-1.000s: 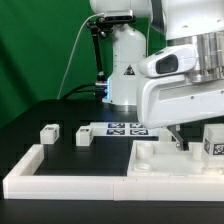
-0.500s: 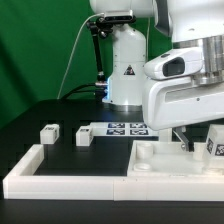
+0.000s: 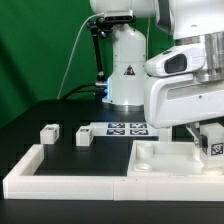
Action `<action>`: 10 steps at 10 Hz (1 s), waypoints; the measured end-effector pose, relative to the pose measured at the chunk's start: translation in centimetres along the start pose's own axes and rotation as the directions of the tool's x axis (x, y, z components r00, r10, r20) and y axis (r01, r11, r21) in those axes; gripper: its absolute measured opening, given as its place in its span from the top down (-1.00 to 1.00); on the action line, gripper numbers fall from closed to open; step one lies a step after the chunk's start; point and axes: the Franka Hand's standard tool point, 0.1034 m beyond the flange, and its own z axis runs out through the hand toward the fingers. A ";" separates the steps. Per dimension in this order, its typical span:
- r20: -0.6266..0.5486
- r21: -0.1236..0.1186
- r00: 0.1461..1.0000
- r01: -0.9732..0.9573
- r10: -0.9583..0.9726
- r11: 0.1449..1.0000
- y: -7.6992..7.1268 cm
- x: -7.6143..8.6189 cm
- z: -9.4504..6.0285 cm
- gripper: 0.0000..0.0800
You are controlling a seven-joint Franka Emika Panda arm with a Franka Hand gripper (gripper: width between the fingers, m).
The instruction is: Assemble one leg
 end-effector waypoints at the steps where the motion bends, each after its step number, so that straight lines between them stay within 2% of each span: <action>1: 0.000 0.001 1.000 -0.009 0.009 1.000 0.0 0.0 0.0 0.27; 3: 0.000 0.003 0.998 -0.066 0.066 0.998 -0.1 0.0 0.0 0.27; 6: -0.028 0.014 0.934 -0.355 0.355 0.935 -0.4 0.1 0.1 0.27; 8: -0.036 0.020 0.845 -0.533 0.534 0.846 -0.6 0.0 0.2 0.27; 10: -0.036 0.019 0.714 -0.699 0.699 0.715 -0.3 -0.2 0.2 0.27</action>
Offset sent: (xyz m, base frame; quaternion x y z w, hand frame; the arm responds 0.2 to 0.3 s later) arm 0.0000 0.0000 0.0000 0.0000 0.0000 0.1593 0.9872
